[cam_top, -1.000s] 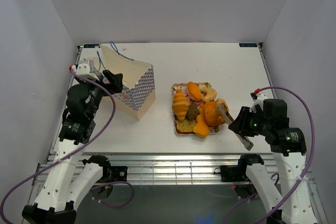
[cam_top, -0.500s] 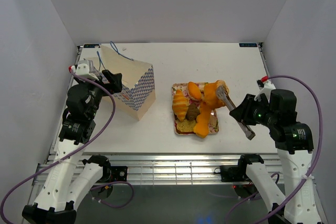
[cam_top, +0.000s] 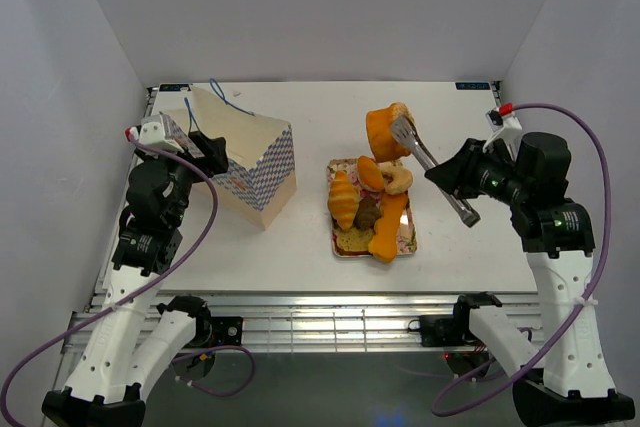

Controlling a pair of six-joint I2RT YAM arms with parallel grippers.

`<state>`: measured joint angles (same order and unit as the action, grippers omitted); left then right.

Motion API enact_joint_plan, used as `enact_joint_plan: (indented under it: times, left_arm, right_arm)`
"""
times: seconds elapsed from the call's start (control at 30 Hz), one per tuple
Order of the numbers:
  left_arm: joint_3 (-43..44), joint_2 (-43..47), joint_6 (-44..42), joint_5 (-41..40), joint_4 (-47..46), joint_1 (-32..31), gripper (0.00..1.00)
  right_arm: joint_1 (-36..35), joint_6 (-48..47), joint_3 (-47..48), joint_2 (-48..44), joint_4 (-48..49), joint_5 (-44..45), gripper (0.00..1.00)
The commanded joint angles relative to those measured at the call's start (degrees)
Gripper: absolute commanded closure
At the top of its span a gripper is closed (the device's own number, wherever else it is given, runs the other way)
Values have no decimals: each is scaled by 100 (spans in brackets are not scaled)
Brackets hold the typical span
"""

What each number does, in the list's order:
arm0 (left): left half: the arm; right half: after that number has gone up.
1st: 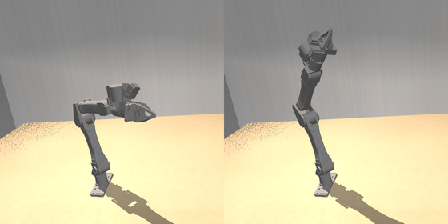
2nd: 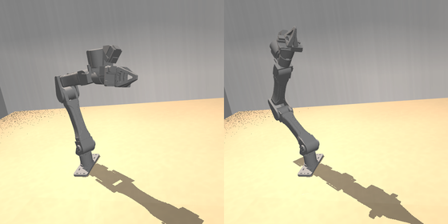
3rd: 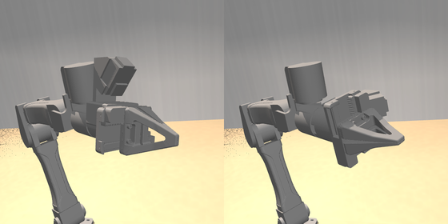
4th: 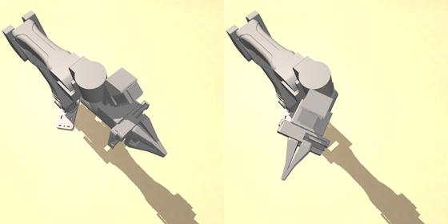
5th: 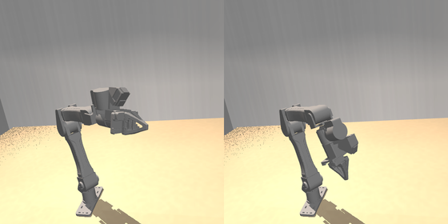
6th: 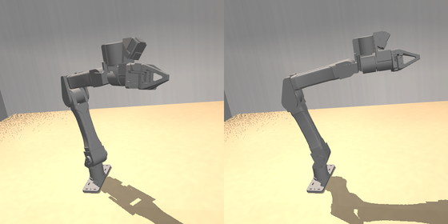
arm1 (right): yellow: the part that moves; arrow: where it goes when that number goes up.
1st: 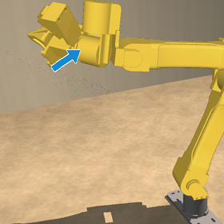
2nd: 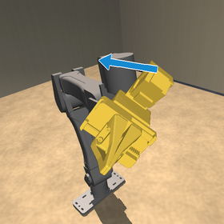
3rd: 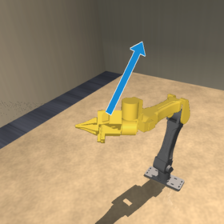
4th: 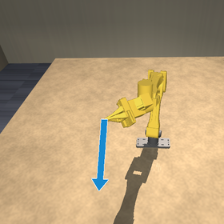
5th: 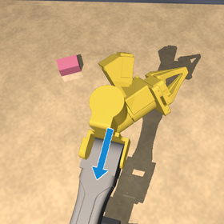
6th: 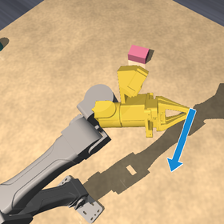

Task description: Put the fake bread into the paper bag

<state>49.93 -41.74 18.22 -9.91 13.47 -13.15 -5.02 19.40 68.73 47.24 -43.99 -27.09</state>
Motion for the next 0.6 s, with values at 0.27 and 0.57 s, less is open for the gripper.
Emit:
enact_joint_plan:
  times: [0.27, 0.57]
  left_arm:
    - [-150, 96, 77, -660, -12, -21, 2]
    - [-186, 8, 50, -793, -29, -13, 2]
  right_arm:
    - [-210, 336, 984, 681, 1770, -1166, 74]
    - [-1387, 346, 1230, 1252, 2289, -772, 74]
